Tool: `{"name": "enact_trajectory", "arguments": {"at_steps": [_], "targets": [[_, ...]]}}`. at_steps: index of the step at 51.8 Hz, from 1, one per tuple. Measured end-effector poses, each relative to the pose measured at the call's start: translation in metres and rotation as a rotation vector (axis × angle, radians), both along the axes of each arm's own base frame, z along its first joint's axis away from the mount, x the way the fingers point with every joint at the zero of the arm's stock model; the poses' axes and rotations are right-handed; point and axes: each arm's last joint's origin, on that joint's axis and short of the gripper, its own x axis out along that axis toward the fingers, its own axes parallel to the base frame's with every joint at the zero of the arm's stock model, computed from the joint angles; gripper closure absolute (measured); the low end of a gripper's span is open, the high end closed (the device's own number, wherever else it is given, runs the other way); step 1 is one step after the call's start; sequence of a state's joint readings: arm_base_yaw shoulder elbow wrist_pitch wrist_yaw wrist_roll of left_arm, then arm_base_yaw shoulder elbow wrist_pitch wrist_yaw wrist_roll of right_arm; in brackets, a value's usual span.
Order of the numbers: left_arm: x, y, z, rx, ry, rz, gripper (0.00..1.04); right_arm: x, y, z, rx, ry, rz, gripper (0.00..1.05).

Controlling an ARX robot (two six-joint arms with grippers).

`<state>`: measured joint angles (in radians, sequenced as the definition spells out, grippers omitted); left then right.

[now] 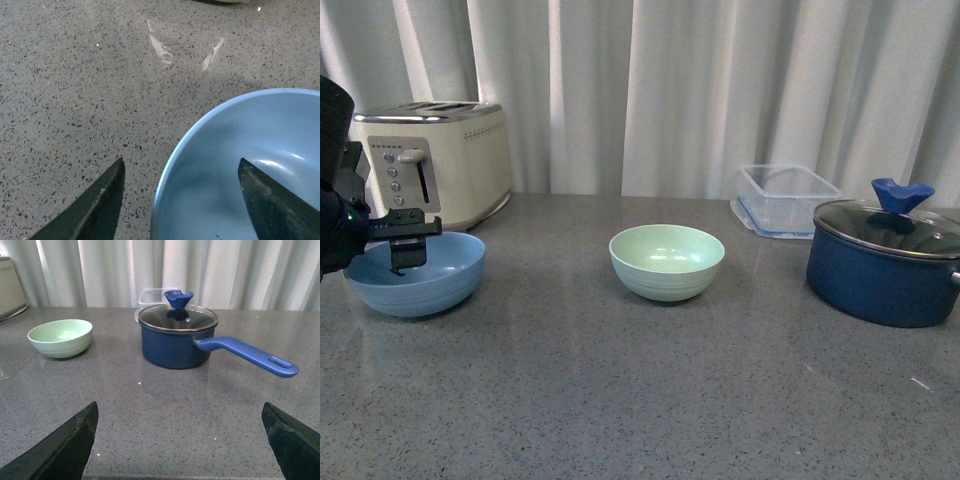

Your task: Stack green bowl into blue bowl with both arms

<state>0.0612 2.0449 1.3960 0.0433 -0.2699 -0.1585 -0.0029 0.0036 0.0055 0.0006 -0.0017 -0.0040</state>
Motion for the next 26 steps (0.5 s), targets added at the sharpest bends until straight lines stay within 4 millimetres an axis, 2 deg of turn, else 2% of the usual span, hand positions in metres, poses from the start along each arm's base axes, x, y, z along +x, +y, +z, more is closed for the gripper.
{"name": "enact_trajectory", "arguments": {"at_steps": [10, 14, 17, 22, 26], "targets": [[-0.0007, -0.0020, -0.0041, 0.000, 0.035, -0.001, 0.64, 0.0000, 0.0000, -0.0001, 0.000, 0.000, 0.000, 0.10], [-0.0015, -0.0010, -0.0049, -0.003, 0.044, 0.011, 0.82, 0.0000, 0.0000, 0.0000, 0.000, 0.000, 0.000, 0.10], [-0.0017, 0.0003, -0.0051, -0.010, 0.044, 0.022, 0.91, 0.0000, 0.0000, 0.0000, 0.000, 0.000, 0.000, 0.10], [-0.0023, 0.0015, -0.0011, -0.033, 0.029, 0.029, 1.00, 0.0000, 0.0000, 0.0000, 0.000, 0.000, 0.000, 0.10], [-0.0030, 0.0018, 0.0042, -0.035, 0.016, 0.034, 1.00, 0.0000, 0.0000, 0.0000, 0.000, 0.000, 0.000, 0.10]]}}
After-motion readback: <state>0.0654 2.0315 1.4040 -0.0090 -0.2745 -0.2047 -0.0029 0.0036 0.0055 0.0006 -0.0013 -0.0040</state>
